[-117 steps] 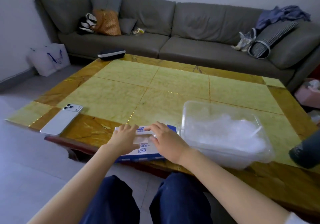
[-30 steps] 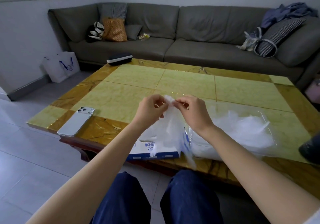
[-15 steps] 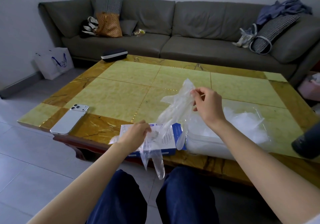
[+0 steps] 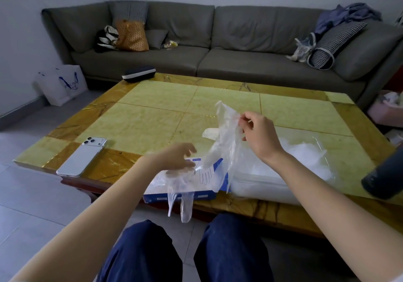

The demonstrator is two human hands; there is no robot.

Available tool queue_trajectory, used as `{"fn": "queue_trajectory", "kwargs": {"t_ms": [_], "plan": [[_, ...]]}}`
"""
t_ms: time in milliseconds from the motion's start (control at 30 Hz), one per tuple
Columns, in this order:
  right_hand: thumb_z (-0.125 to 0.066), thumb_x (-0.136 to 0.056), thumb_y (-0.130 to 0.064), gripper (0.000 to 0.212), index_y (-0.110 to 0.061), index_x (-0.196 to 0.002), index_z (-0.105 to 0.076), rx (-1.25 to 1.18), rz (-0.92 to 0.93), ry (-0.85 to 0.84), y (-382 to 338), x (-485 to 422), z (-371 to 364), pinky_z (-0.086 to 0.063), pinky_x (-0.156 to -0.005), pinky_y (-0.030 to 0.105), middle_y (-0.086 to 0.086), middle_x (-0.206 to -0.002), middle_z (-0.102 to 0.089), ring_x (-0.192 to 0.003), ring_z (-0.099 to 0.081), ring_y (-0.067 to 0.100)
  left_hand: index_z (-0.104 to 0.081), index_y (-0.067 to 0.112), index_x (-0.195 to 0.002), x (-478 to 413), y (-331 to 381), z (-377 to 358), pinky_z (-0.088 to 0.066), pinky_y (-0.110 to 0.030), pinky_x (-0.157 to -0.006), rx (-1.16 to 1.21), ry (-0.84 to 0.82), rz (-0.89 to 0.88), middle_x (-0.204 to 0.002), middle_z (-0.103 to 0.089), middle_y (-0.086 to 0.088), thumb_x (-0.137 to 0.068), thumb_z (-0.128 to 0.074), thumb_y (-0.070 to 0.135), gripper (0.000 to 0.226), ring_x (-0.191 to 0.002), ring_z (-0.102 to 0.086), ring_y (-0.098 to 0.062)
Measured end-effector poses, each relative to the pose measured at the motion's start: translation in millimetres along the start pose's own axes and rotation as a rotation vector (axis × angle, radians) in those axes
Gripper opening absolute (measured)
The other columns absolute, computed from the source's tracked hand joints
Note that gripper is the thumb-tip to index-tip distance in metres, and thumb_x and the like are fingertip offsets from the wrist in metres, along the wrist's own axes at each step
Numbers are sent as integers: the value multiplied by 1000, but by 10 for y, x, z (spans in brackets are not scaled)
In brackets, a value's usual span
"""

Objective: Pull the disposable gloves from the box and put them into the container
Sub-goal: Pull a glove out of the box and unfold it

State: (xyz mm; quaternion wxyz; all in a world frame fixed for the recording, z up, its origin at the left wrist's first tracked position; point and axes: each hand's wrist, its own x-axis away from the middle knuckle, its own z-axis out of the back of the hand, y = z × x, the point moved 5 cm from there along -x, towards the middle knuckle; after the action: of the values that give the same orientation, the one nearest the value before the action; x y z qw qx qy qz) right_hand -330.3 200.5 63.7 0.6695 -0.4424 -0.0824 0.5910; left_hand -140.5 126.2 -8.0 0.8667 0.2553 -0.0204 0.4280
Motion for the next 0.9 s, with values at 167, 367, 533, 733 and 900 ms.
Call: {"fn": "queue_trajectory", "kwargs": {"t_ms": [167,367,533,733,900], "plan": [[-48,-95,-3,20,-1,-97,-67,-13,50,-118,-33,24,21,-52,-80,41,-5,-84,-53,-79,-55,18,-36,20,-139,73,533,538,-43,-24,-91,254,370,-215,-128,-44,7,-82,-70,26,66,-109,-48,-10],[-48,-97,-7,22,-10,-110,-66,15,59,-185,-27,77,120,-42,-83,18,6,-109,-60,-96,-57,13,-66,11,-93,43,947,660,-53,-38,-82,267,461,-281,-91,-68,-1,-88,-63,17,9,-89,-63,-17],[-60,-88,-37,52,-12,-131,-43,-45,25,-96,-183,148,285,-43,-79,13,-4,-117,-49,-99,-51,7,-63,12,-90,-15,1149,730,-53,-31,-73,128,559,-254,-85,-64,2,-88,-62,19,8,-82,-63,-16],[-61,-90,-11,36,-7,-122,-47,141,0,38,-32,-36,375,-47,-77,22,6,-113,-56,-91,-53,13,-63,13,-85,-84,1477,821,-53,-30,-72,84,551,-297,-85,-63,3,-86,-65,18,6,-80,-61,-14],[-53,-87,4,20,-6,-100,-64,316,21,131,182,-296,772,-52,-80,40,10,-100,-63,-91,-59,25,-63,11,-88,-208,1587,920,-54,-33,-77,99,566,-331,-86,-63,3,-86,-67,19,9,-82,-62,-14]]}}
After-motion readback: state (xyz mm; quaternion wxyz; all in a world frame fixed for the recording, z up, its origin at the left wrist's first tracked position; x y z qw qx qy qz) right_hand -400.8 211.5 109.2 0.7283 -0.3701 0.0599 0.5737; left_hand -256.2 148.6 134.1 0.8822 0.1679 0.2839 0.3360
